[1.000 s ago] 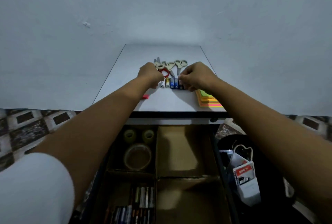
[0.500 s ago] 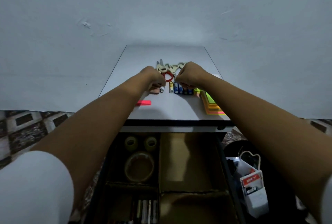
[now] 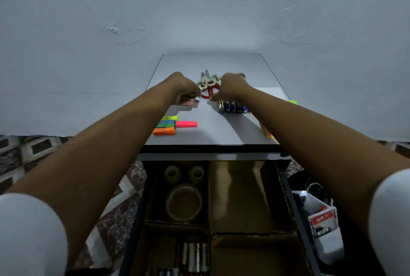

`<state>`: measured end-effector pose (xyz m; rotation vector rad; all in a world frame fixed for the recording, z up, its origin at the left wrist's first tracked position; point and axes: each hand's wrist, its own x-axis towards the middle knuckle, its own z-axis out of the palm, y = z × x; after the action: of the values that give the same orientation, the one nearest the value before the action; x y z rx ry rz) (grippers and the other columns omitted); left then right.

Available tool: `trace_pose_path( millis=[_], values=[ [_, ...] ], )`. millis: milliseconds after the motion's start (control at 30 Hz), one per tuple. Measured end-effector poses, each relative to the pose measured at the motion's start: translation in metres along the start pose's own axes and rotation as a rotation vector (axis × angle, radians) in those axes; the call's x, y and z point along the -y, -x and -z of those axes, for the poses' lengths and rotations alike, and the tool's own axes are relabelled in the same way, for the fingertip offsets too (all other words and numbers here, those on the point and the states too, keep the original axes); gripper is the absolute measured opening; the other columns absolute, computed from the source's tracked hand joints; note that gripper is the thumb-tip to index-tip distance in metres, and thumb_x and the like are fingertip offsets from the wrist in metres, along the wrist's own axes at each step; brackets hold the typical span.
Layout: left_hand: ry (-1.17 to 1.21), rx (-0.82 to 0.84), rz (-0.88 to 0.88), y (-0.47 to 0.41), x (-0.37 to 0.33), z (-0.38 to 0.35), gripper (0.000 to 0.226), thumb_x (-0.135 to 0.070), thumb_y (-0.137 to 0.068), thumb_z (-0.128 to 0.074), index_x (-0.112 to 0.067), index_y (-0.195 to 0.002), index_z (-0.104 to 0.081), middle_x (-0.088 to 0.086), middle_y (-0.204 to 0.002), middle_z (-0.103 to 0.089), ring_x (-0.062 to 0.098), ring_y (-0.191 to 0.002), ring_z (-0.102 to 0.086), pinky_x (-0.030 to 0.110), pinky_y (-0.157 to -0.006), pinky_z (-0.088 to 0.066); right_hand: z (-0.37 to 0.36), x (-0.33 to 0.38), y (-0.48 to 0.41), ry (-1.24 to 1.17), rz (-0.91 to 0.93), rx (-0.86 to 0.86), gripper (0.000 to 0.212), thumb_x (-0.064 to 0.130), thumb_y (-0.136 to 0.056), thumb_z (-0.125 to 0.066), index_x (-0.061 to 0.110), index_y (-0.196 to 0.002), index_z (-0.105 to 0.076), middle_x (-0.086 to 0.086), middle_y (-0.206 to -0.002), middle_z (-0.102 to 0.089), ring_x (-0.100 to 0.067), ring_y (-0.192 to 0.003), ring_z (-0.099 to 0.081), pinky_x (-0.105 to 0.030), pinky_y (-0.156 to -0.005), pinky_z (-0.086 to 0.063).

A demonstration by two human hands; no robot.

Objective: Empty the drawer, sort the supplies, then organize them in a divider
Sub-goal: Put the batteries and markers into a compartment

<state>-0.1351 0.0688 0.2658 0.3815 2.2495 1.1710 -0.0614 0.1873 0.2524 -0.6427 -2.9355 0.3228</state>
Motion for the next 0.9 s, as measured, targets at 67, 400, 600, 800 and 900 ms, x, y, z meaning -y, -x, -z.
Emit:
trace_pose_path(
  millis=[67, 400, 600, 800, 900],
  values=[
    [0.006, -0.005, -0.013, 0.001, 0.0, 0.001, 0.027, -0.003, -0.09, -0.058, -0.005, -0.065, -0.048, 0.008, -0.06, -0.05, 0.012, -0.051, -0.049, 0.016, -0.042, -0.046, -0.001, 0.0, 0.0, 0.019, 0.006, -0.001, 0.048, 0.037, -0.081, -0.07, 0.008, -0.066, -0.034, 0.001, -0.063, -0.033, -0.019, -0.081, -0.044, -0.022, -0.047, -0.024],
    [0.016, -0.033, -0.041, 0.004, 0.006, 0.006, 0.024, -0.004, -0.088, -0.062, -0.003, -0.066, -0.051, 0.009, -0.065, -0.052, 0.013, -0.054, -0.049, 0.016, -0.041, -0.047, -0.008, 0.007, -0.001, 0.054, -0.009, 0.018, 0.047, 0.024, -0.082, -0.068, 0.011, -0.06, -0.028, -0.002, -0.066, -0.037, -0.019, -0.083, -0.043, -0.019, -0.046, -0.025],
    [0.078, -0.039, -0.059, 0.013, 0.013, 0.011, 0.023, -0.005, -0.088, -0.061, -0.004, -0.067, -0.051, 0.009, -0.067, -0.052, 0.013, -0.055, -0.05, 0.015, -0.042, -0.047, 0.0, 0.002, 0.007, -0.189, -0.101, 0.011, 0.029, 0.017, -0.082, -0.067, 0.009, -0.069, -0.042, 0.0, -0.064, -0.04, -0.018, -0.074, -0.047, -0.019, -0.046, -0.029],
    [0.175, -0.027, -0.1, 0.036, 0.019, 0.011, 0.015, -0.004, -0.086, -0.063, -0.003, -0.072, -0.057, 0.009, -0.069, -0.059, 0.012, -0.054, -0.057, 0.015, -0.046, -0.05, 0.017, -0.002, 0.034, -0.553, -0.246, 0.057, 0.028, 0.015, -0.083, -0.065, 0.01, -0.063, -0.046, -0.006, -0.055, -0.045, -0.015, -0.042, -0.037, -0.016, -0.038, -0.03],
    [0.25, 0.01, -0.117, 0.057, 0.024, 0.009, 0.013, -0.003, -0.086, -0.063, -0.004, -0.073, -0.058, 0.007, -0.068, -0.059, 0.007, -0.045, -0.061, 0.016, -0.052, -0.053, 0.022, 0.0, 0.059, -0.785, -0.309, 0.112, 0.026, 0.014, -0.085, -0.064, 0.01, -0.064, -0.048, -0.007, -0.057, -0.049, -0.015, -0.046, -0.044, -0.018, -0.045, -0.035]
  ],
)
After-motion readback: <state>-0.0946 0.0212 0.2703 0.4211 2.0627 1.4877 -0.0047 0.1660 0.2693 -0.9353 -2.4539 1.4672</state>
